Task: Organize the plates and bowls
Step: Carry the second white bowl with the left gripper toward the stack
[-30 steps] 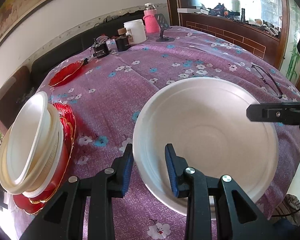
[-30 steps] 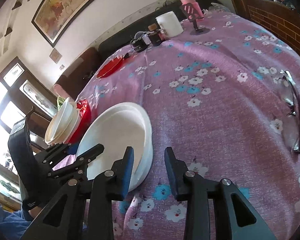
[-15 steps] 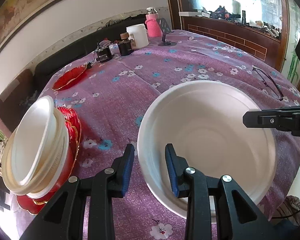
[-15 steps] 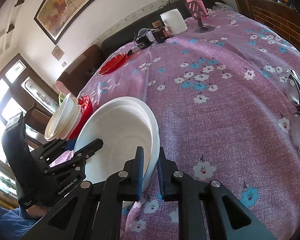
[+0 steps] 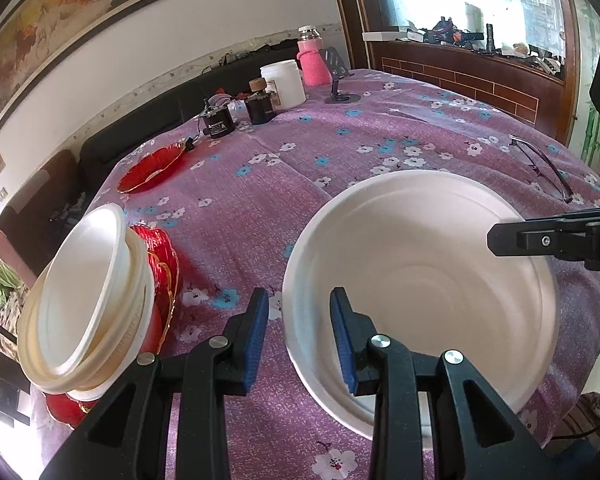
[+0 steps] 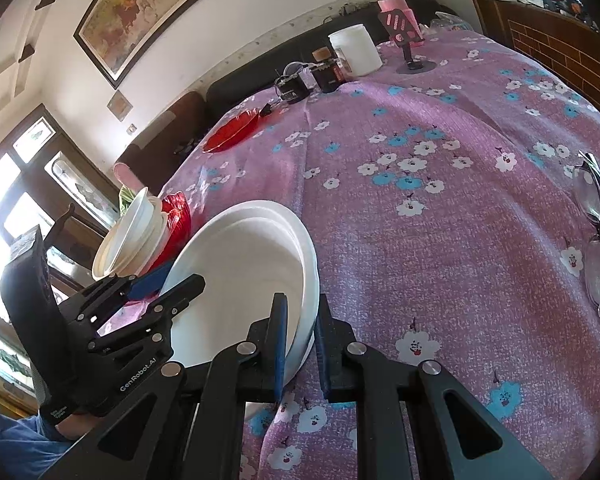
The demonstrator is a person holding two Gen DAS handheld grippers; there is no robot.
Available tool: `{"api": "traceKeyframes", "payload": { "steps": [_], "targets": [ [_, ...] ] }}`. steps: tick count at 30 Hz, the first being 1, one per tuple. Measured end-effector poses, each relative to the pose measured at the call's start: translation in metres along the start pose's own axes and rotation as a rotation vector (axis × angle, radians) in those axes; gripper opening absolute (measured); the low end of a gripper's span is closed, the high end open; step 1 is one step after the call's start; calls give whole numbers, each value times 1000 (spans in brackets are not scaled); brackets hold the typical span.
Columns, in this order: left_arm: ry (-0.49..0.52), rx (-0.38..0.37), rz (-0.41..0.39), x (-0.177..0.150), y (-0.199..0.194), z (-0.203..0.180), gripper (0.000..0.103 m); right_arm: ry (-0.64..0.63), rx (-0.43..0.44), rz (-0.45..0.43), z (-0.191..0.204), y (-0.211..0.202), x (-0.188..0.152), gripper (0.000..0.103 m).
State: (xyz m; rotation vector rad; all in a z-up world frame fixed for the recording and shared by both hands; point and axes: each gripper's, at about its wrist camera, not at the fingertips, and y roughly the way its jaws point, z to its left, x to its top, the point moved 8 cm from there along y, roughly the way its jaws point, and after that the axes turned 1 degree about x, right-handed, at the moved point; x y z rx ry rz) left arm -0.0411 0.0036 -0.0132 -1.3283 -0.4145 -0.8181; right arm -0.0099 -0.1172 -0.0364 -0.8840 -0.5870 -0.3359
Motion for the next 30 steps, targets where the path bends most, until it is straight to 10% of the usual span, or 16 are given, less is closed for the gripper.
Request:
{"api": "traceKeyframes", "payload": {
  "steps": [16, 30],
  "targets": [
    [-129, -148, 84, -8, 15, 7, 31, -44, -53, -7, -5, -13, 3, 15],
    [-67, -82, 8, 5, 0, 3, 17, -71, -55, 5, 3, -8, 2, 14]
  ]
}}
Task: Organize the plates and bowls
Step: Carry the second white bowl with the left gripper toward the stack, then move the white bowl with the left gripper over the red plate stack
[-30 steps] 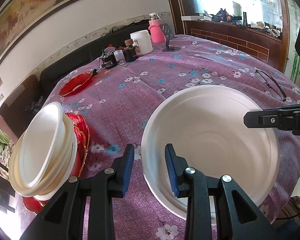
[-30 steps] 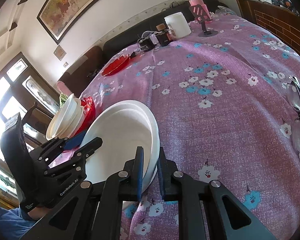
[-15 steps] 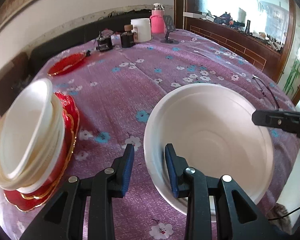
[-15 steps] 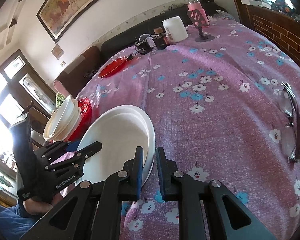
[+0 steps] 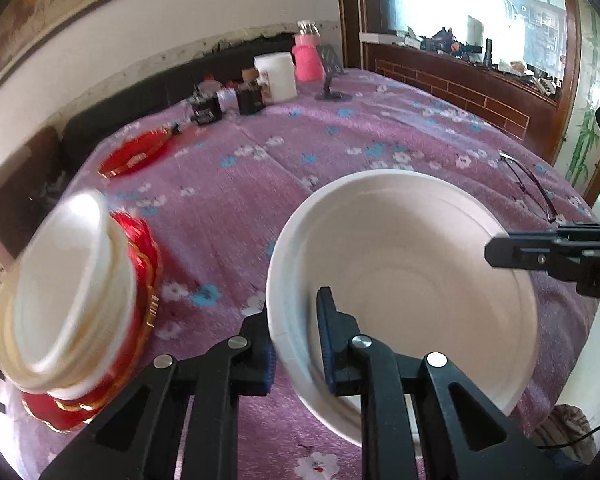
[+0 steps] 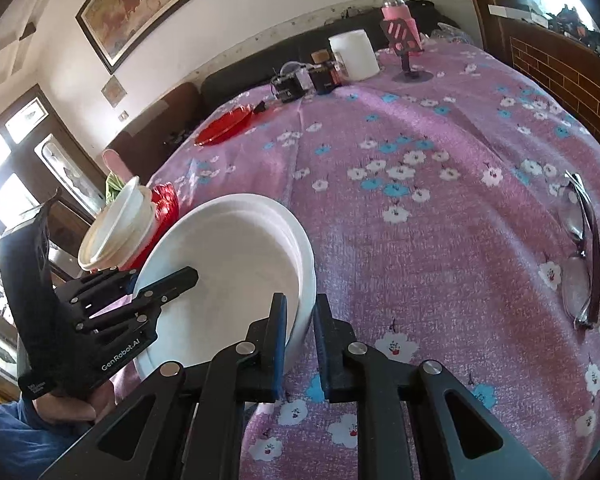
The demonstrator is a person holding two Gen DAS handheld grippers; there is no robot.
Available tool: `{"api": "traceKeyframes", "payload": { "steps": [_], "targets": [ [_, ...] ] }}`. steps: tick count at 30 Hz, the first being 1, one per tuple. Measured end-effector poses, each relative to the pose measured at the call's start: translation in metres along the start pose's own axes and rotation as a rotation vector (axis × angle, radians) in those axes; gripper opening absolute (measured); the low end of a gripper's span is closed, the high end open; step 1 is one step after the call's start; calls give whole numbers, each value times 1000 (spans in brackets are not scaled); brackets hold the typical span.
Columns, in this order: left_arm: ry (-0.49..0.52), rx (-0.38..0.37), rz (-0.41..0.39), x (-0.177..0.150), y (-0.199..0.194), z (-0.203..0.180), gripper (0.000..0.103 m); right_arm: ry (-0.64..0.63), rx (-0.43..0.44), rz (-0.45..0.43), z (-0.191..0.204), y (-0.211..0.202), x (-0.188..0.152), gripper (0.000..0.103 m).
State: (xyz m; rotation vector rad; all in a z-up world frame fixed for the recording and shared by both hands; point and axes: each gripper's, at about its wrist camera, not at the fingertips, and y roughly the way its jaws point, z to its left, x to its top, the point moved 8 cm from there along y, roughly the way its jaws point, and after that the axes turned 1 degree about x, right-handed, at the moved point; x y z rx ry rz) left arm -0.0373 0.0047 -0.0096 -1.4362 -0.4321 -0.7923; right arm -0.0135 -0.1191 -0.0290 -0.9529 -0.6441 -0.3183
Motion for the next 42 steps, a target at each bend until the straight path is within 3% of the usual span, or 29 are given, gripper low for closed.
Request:
{"api": "traceKeyframes", "payload": {
  "steps": [11, 21, 42],
  "targets": [
    [-9, 94, -78, 18, -27, 29, 17, -76, 24, -46, 33, -6, 26, 14],
    [-82, 156, -173, 37, -70, 71, 17, -180, 59, -94, 84, -15, 57, 14],
    [-236, 303, -200, 33, -117, 179, 18, -270, 184, -77, 191, 25, 106, 14]
  ]
}}
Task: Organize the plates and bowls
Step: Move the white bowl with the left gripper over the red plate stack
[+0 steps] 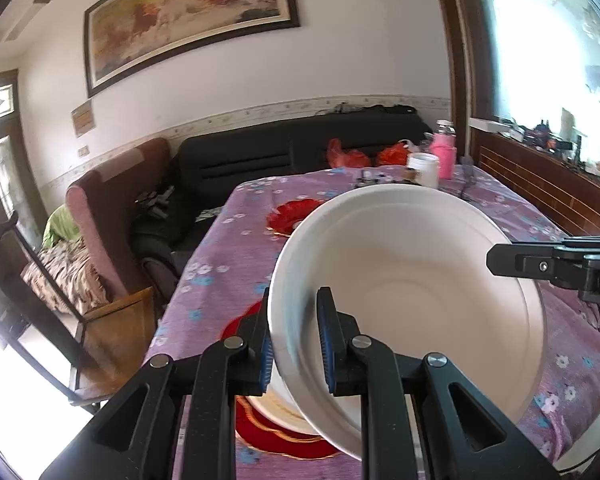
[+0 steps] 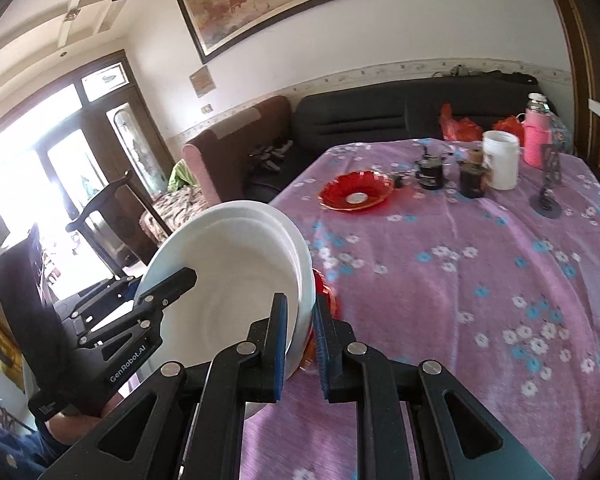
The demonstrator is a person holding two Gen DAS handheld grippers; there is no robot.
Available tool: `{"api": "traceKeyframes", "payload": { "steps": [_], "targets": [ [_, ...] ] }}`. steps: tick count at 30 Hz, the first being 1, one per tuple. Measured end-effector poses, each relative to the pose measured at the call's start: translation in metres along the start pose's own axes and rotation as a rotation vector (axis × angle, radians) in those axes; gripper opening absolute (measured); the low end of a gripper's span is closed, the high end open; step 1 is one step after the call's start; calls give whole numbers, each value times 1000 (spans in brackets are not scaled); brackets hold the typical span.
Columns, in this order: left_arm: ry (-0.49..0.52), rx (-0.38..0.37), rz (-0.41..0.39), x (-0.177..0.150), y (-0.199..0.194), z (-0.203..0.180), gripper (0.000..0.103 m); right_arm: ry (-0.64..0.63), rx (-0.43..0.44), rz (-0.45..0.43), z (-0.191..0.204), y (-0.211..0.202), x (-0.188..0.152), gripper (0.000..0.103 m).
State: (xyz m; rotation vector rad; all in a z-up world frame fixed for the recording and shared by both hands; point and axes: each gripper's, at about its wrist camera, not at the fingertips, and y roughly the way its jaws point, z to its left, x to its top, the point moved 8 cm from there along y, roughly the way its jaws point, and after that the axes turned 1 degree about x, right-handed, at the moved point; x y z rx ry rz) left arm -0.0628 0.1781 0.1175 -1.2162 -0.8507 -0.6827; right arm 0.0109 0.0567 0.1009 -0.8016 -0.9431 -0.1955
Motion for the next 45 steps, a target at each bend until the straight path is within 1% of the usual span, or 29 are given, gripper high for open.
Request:
{"api": "traceKeyframes", "payload": {
  "steps": [2, 7, 12, 17, 28, 37, 45],
  "targets": [
    [-12, 12, 9, -2, 3, 8, 18, 0, 12, 13, 6, 12, 2, 15],
    [-34, 35, 46, -11, 15, 24, 18, 38, 47, 73, 8, 42, -1, 15],
    [-57, 38, 69, -17, 27, 32, 18, 41, 44, 92, 9, 57, -4, 15],
    [-64, 38, 91, -23, 37, 34, 18, 26, 21, 98, 8, 65, -4, 15],
    [-79, 43, 112, -25, 47, 39, 18, 25, 9, 121, 5, 80, -7, 15],
    [-80, 42, 122, -28, 53, 40, 18, 23, -6, 125, 4, 85, -10, 15],
    [-82, 44, 114, -27, 56, 41, 18, 13, -26, 113, 5, 86, -6, 15]
  ]
}}
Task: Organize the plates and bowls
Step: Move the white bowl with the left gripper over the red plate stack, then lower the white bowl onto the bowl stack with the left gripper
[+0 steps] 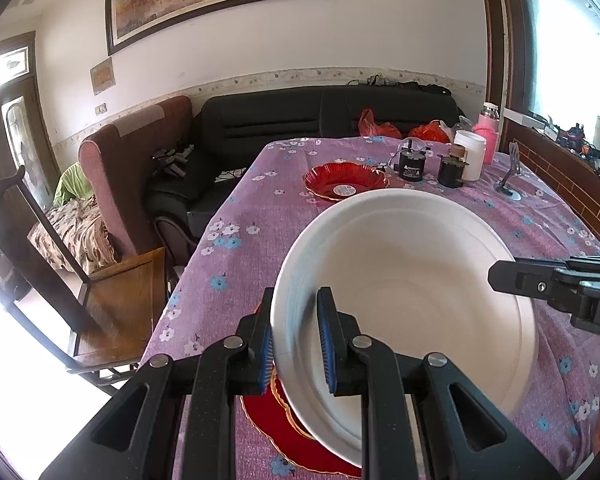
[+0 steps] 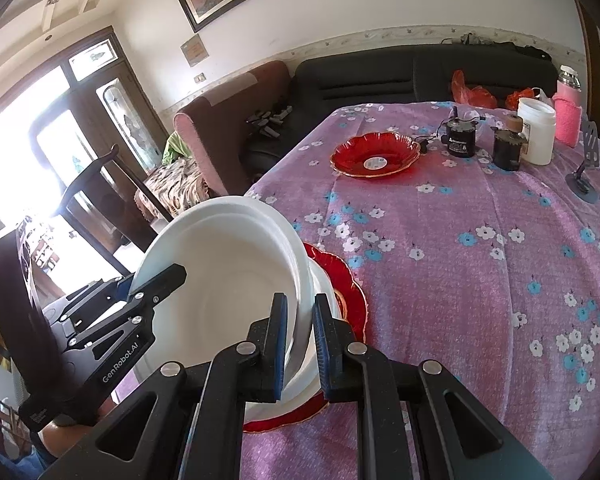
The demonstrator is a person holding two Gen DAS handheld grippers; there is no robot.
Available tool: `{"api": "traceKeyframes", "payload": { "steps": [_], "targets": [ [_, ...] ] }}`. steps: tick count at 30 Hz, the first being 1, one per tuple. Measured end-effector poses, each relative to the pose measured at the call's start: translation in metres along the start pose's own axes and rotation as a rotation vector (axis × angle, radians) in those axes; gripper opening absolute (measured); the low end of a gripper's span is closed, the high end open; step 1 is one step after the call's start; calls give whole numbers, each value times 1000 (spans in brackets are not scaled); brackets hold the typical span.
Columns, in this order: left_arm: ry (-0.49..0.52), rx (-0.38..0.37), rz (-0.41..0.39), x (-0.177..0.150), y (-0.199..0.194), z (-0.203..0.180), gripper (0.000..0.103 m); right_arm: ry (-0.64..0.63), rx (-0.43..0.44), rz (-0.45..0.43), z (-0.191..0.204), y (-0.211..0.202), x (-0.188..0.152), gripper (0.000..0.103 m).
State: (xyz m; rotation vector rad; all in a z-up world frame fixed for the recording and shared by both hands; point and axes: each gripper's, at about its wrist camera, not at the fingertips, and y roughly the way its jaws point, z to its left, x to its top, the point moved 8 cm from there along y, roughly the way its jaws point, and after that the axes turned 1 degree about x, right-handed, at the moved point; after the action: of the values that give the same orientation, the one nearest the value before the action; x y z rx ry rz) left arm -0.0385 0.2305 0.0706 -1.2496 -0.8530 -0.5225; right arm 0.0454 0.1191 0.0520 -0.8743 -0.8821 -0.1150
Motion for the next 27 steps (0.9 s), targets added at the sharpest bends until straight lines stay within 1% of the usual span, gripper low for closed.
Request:
{"api": "traceKeyframes", "payload": {
  "steps": [11, 13, 20, 27],
  "targets": [
    [-5, 10, -2, 3, 4, 6, 18, 6, -7, -22, -4, -6, 7, 15],
    [-12, 8, -5, 3, 4, 8, 20, 11, -4, -30, -5, -10, 8, 15],
    [-21, 6, -6, 5, 2, 10, 22, 13, 2, -39, -6, -16, 9, 15],
    [-32, 7, -24, 8, -4, 13, 26, 51, 12, -54, -17, -26, 8, 15]
  ]
}}
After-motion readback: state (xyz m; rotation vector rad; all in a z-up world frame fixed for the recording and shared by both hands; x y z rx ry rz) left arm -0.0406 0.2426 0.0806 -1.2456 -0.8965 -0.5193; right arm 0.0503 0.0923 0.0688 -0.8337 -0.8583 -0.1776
